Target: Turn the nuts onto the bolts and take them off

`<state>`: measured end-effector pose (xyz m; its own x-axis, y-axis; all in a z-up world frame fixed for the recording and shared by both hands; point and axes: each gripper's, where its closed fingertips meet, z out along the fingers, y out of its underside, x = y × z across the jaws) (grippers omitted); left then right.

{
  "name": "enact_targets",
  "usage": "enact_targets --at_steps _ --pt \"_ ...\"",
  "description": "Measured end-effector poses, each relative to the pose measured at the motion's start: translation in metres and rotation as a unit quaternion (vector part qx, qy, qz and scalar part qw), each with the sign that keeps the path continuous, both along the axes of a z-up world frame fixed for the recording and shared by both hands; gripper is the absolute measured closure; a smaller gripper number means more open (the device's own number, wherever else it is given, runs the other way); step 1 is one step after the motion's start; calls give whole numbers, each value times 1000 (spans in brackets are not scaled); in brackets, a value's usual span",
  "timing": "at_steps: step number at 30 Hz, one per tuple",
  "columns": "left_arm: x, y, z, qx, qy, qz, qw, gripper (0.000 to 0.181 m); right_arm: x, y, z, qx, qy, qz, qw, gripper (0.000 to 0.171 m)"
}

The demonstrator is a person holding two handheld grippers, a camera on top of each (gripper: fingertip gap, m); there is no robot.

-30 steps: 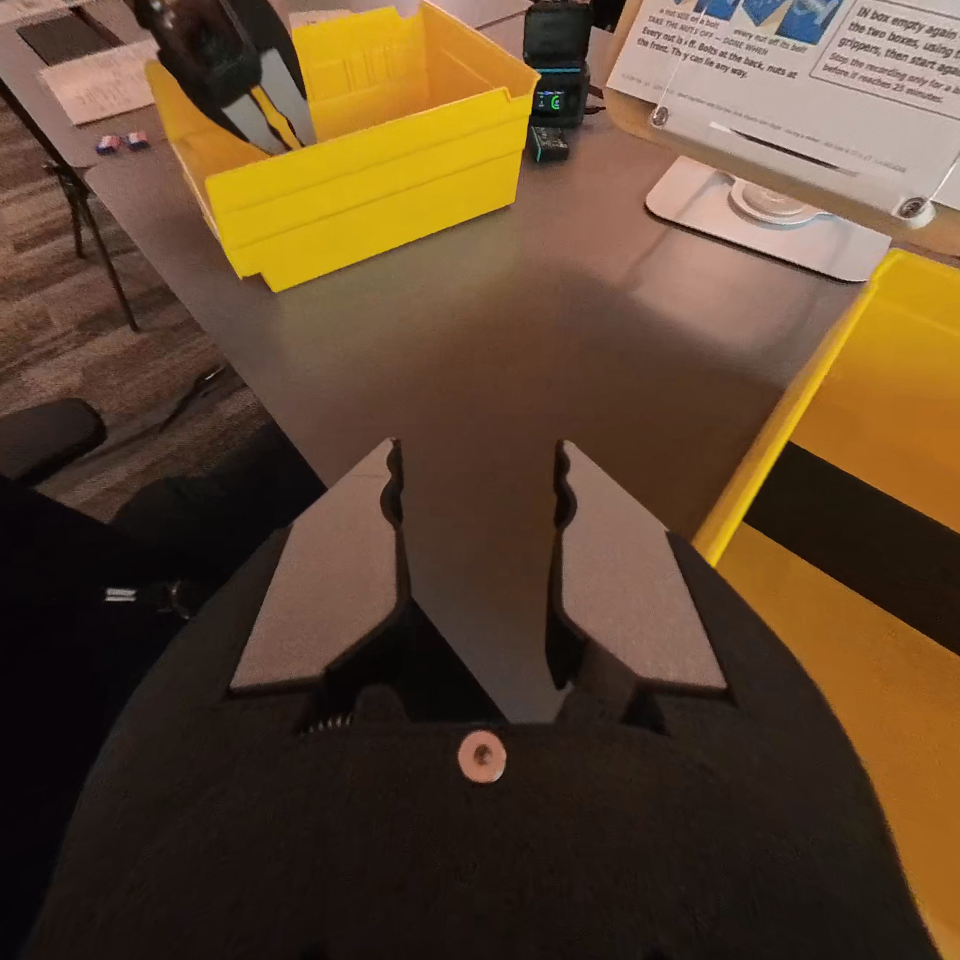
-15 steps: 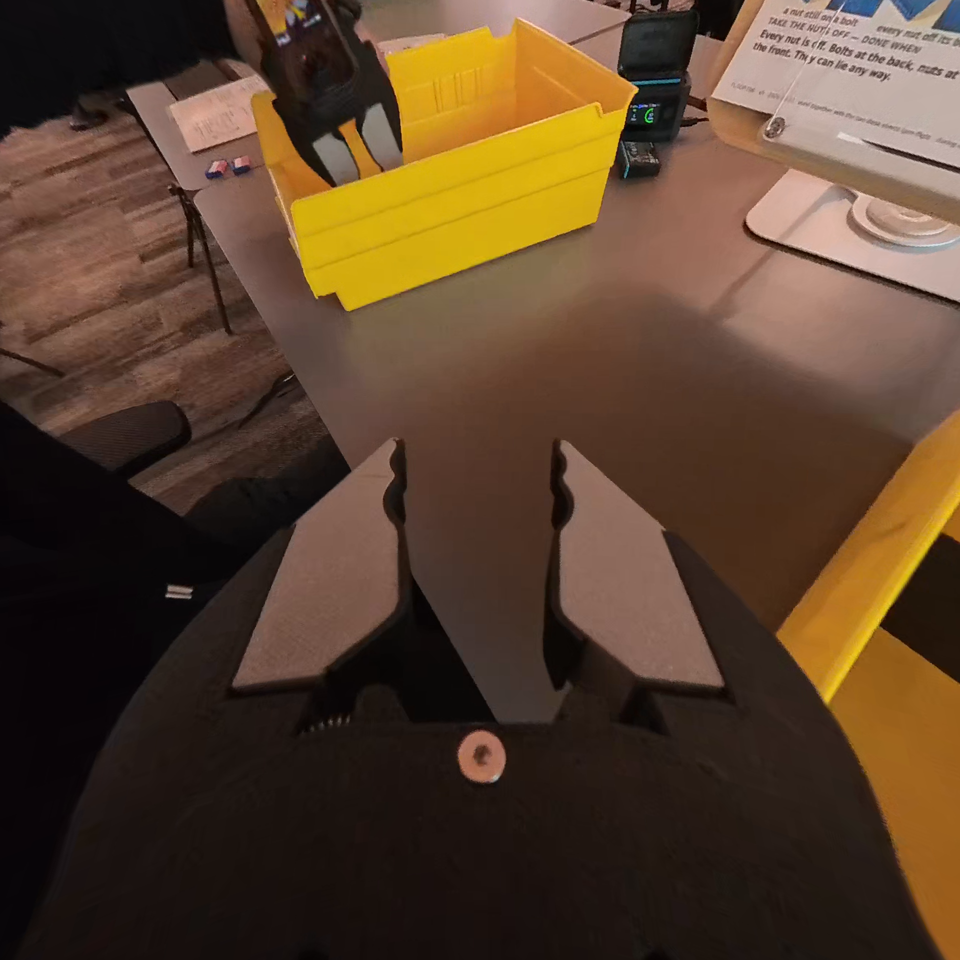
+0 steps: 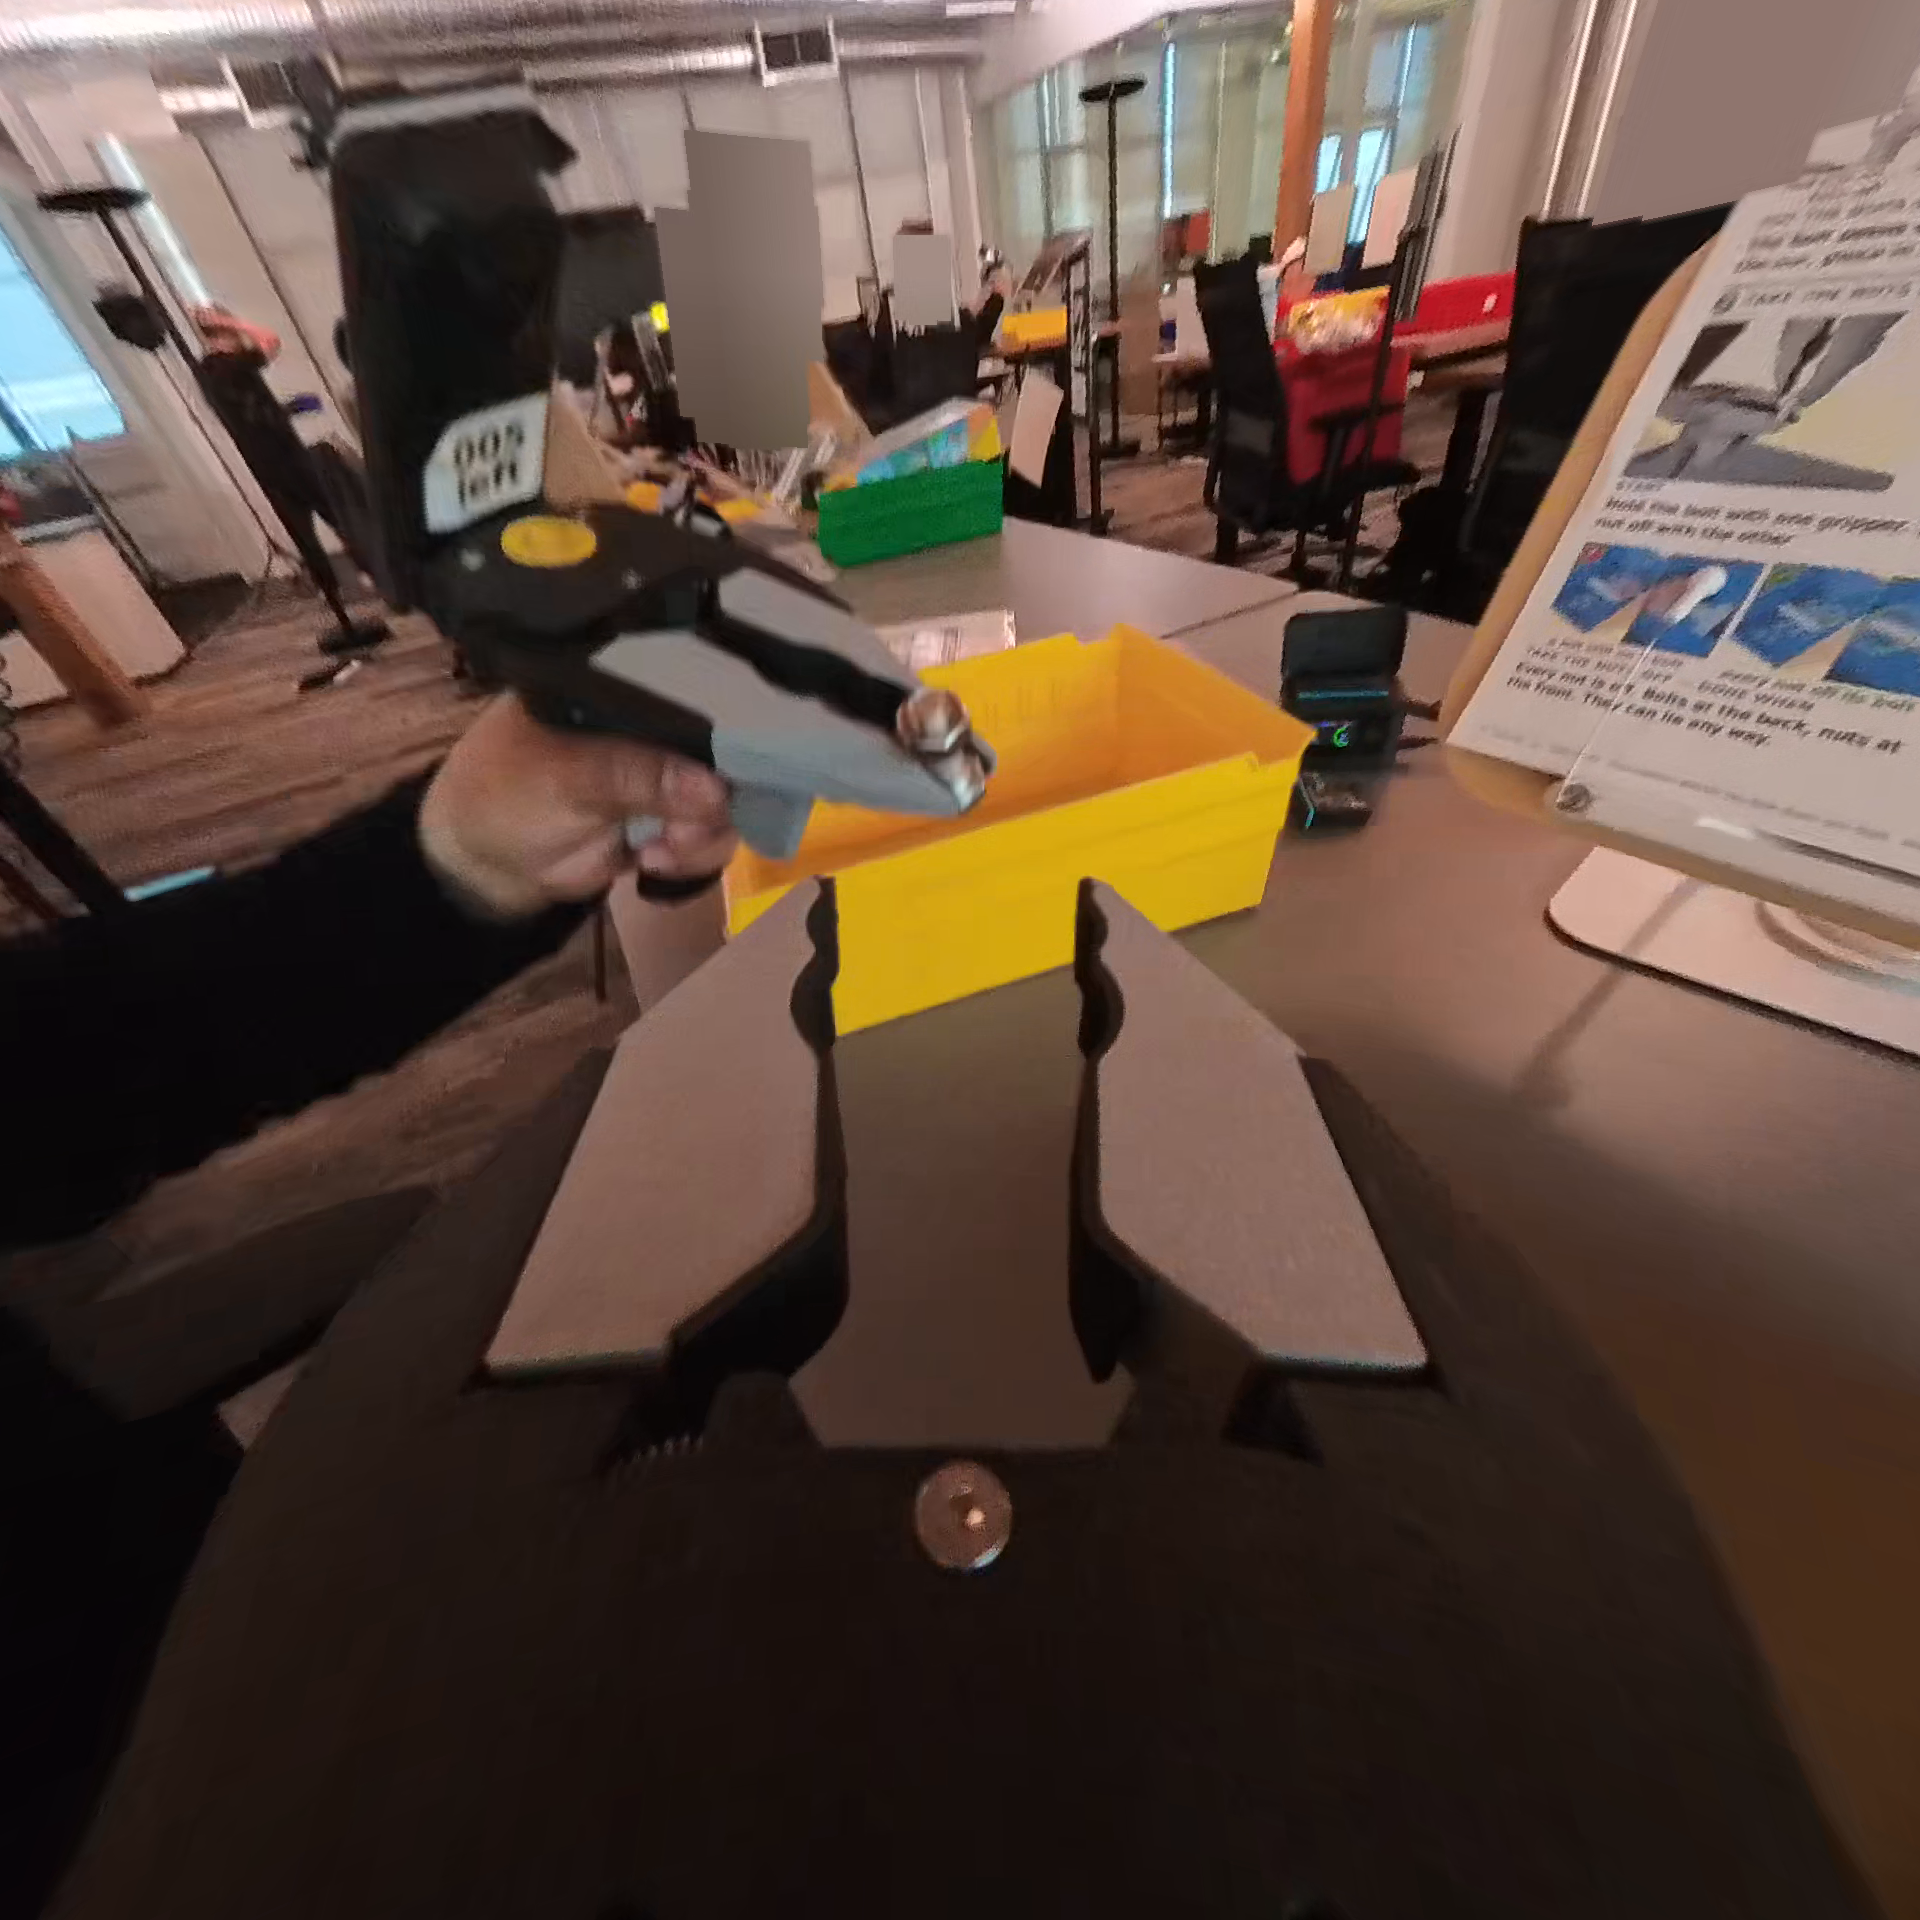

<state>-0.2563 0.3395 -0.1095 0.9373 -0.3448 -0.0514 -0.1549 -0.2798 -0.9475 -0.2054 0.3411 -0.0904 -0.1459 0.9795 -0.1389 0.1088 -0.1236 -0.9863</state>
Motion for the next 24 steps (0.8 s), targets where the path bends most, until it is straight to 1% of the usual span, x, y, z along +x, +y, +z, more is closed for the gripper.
enact_targets --at_steps 2,5,6,7,8,9,11,13,16,18,20,21,23,24 --pt "32 13 -4 25 -14 1 1000 167 8 4 3 -3 4 0 1000 124" --pt "77 29 -16 27 -29 -24 999 167 18 17 -11 11 -23 -26 999 124" --pt "89 33 -19 26 -36 -33 998 166 23 23 -17 17 -31 -37 999 126" --pt "96 38 -22 25 -37 -32 998 166 28 28 -21 23 -36 -44 998 137" --pt "100 43 -24 25 -31 -25 999 166 33 31 -24 19 -38 -43 998 150" --pt "104 47 -25 26 -33 -29 999 166 38 34 -26 10 -41 -44 998 154" --pt "112 53 -28 22 -40 -36 998 166 46 42 -28 7 -46 -48 998 154" --pt "113 60 -33 22 -18 -28 999 167 48 49 -35 -4 -69 -43 997 154" --pt "114 63 -34 52 17 -29 998 165 51 55 -41 -74 -100 -2 992 154" --pt "117 65 -31 70 29 -33 997 159 54 57 -41 -120 -106 25 987 154" --pt "119 69 -29 86 37 -38 995 159 56 58 -40 -122 -111 31 986 154" --pt "122 71 -30 83 40 -45 995 164 56 60 -41 -116 -115 24 986 154" --pt "126 77 -35 74 39 -52 995 164 57 66 -43 -108 -123 8 987 154" --pt "129 80 -37 66 32 -60 996 168 58 69 -43 -105 -123 0 987 154"
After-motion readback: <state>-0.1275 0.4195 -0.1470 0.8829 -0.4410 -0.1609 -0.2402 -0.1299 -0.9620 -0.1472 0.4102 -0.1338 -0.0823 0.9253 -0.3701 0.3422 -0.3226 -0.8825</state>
